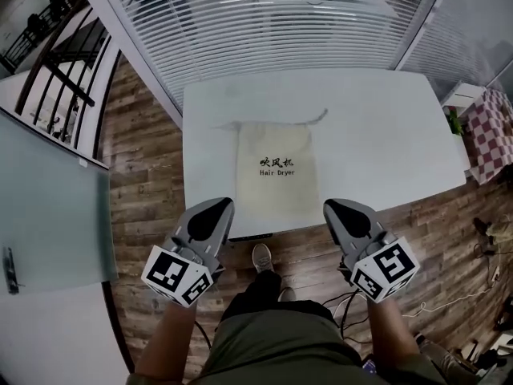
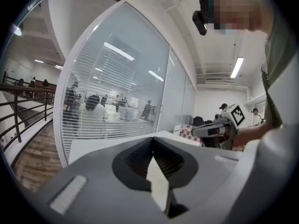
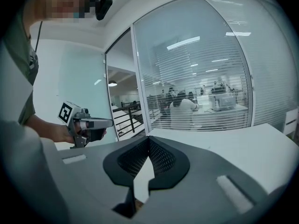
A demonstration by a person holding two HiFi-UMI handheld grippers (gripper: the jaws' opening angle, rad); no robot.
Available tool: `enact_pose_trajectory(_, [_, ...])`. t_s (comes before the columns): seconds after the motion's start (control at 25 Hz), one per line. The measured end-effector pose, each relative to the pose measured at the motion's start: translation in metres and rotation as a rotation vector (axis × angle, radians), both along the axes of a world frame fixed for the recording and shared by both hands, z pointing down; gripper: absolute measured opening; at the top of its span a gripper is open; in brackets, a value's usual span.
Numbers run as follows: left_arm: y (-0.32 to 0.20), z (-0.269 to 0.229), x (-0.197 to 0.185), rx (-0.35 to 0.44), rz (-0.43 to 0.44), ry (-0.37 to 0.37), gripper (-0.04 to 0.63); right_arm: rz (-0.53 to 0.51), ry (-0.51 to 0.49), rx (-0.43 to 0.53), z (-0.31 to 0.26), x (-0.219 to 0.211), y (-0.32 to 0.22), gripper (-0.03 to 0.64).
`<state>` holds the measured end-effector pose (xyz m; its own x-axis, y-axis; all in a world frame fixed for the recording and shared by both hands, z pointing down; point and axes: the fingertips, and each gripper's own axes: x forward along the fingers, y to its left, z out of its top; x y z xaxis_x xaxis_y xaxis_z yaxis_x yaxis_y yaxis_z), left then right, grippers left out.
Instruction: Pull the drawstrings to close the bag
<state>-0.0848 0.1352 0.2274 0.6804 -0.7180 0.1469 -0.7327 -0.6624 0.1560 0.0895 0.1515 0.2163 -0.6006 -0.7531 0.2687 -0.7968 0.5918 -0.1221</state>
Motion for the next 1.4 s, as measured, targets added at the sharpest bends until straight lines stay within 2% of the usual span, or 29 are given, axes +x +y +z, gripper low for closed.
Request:
enact_pose_trajectory(0.44, [-0.068, -0.002, -0.021, 0.004, 0.040, 0.009, 0.006, 0.031, 0.044, 0.012, -0.010, -0.023, -0.057, 0.009])
enact_pose_trajectory(0.8, [-0.093, -0.002, -0.024, 0.011, 0.037, 0.002, 0.006, 0.021, 0.042, 0.010, -0.007, -0.032, -0.083, 0.009])
enact_pose_trajectory(1.08, [-0.114, 0.019, -0.017, -0.033, 0.024, -0.010, 0.006, 0.004, 0.038, -0.013, 0.006, -0.024, -0.106, 0.009])
enact_pose_trajectory(1.4, [-0.160, 0.047, 0.002, -0.081, -0.024, -0.071, 0.006, -0.038, 0.040, -0.051, 0.031, 0.009, -0.158, 0.009])
